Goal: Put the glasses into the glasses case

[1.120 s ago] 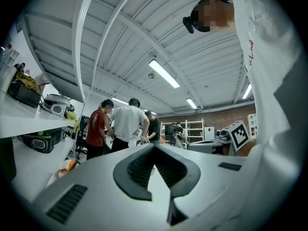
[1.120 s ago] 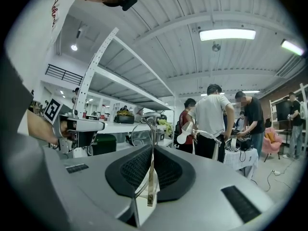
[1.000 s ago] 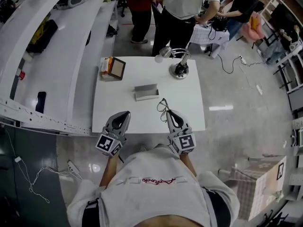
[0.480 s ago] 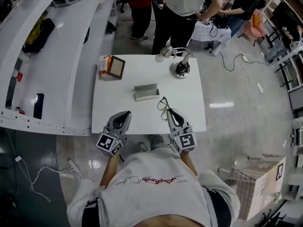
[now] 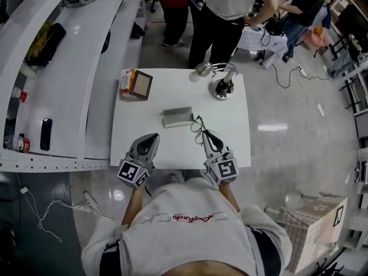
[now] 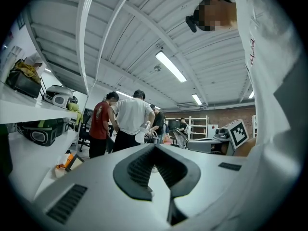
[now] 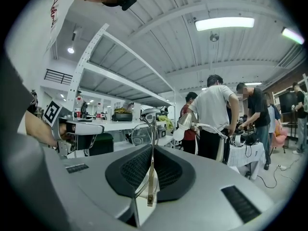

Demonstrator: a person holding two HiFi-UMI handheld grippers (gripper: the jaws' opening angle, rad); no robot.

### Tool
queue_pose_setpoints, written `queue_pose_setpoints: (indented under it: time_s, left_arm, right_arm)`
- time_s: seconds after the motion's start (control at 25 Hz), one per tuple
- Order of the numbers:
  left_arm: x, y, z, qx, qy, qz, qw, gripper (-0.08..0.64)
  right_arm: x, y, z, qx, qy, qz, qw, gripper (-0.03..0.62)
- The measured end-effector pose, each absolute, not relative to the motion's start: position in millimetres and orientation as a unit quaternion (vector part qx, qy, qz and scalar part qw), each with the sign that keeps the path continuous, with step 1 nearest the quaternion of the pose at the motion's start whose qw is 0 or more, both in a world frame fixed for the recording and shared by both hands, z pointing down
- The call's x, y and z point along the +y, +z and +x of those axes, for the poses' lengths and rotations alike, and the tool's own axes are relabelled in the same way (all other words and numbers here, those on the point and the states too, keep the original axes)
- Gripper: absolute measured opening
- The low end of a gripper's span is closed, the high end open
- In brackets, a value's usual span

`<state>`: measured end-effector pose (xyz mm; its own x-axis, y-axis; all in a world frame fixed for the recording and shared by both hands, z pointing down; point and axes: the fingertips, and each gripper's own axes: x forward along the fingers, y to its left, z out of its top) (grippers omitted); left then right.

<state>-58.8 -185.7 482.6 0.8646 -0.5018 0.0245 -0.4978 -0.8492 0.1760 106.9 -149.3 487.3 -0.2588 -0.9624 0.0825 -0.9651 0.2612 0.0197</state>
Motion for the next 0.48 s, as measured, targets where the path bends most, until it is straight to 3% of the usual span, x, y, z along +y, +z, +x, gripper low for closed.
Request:
queue_pose_setpoints:
  time_s: [0.48]
  left_arm:
    - [-223,487,-24,-0.295,-0.003,0.951,0.092,0.014]
  right_arm:
    - [-200,492,134,-0.822,0.018,0.568,0.033,0.017]
